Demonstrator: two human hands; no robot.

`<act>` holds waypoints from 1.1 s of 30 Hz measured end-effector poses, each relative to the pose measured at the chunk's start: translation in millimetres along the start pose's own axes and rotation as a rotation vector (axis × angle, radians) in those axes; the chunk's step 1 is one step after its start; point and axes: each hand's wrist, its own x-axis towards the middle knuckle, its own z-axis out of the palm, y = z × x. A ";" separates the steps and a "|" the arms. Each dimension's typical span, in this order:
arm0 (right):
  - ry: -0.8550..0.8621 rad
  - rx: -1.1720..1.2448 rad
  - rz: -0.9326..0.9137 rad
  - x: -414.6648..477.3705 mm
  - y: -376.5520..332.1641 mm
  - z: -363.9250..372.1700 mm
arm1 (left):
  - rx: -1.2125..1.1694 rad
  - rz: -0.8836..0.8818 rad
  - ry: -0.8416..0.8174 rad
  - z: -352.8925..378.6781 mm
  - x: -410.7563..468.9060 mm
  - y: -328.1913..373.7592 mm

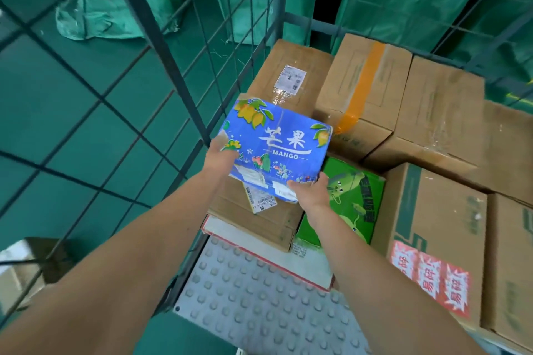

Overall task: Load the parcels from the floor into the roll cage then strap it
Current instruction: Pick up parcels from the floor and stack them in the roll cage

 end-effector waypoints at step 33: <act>-0.783 -0.478 -0.357 -441.8 161.1 70.5 | -0.240 0.051 0.426 -249.0 -452.4 -263.0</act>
